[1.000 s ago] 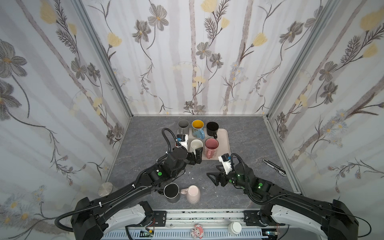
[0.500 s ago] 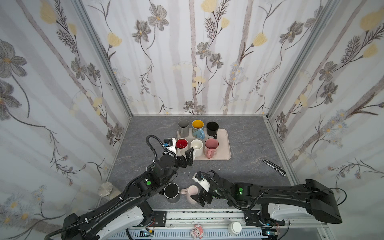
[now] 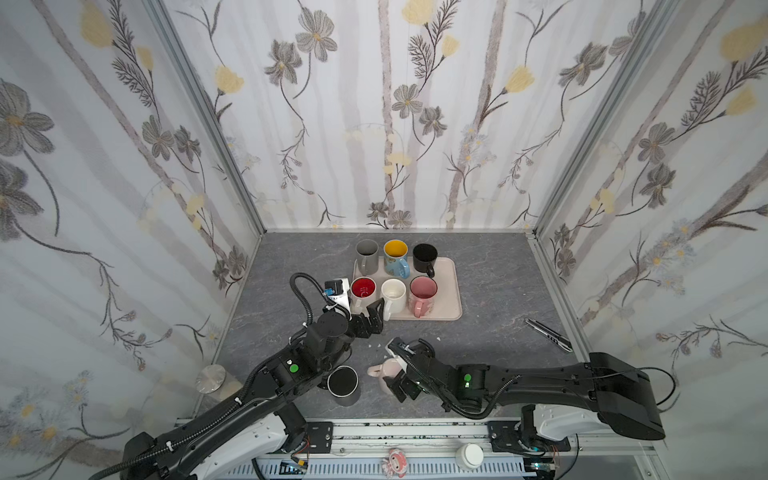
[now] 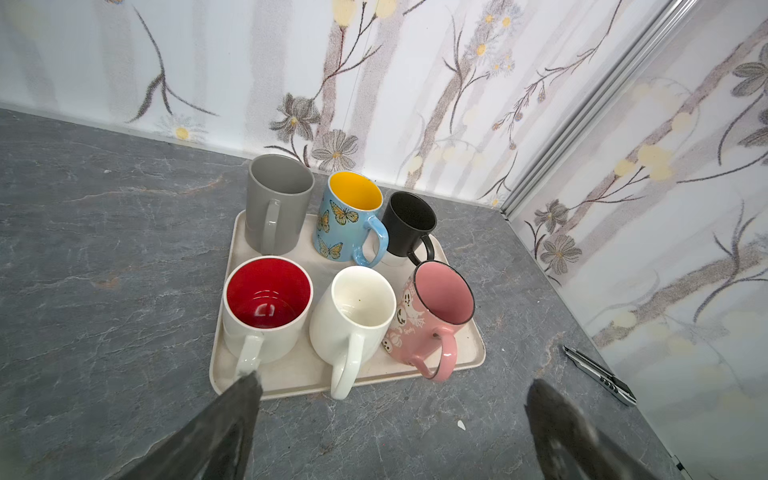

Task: Turn the mug right side up
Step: 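Open the left gripper and move both grippers to the pale pink mug, then close the left gripper on the pale pink mug's handle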

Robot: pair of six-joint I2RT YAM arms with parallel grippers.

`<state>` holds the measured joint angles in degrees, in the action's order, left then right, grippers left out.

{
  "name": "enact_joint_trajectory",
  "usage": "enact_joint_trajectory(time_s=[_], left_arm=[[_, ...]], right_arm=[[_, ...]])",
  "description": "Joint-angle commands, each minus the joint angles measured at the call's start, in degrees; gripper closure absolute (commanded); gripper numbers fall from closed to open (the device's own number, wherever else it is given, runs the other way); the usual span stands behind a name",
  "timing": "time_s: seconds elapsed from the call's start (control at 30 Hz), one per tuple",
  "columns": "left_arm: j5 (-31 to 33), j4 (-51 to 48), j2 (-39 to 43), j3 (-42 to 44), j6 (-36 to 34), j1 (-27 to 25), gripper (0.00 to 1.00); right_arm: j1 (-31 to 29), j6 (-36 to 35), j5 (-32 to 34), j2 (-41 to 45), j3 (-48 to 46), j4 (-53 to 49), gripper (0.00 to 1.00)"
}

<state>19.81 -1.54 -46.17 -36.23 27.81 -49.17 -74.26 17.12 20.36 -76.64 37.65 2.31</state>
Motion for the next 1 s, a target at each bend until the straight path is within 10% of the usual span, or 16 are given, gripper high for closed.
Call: enact_joint_trajectory(time_s=[0.0,0.97], left_arm=[[-2.44,-0.51,-0.87,-0.55,-1.45,0.03,0.01],[-6.1,1.98,-24.34,-0.72,-3.32,-13.68,0.38]], right_arm=[[2.55,2.19,2.48,2.37,-1.95,0.14,0.0],[22.43,11.18,1.41,26.33,-15.47,0.32,0.0]])
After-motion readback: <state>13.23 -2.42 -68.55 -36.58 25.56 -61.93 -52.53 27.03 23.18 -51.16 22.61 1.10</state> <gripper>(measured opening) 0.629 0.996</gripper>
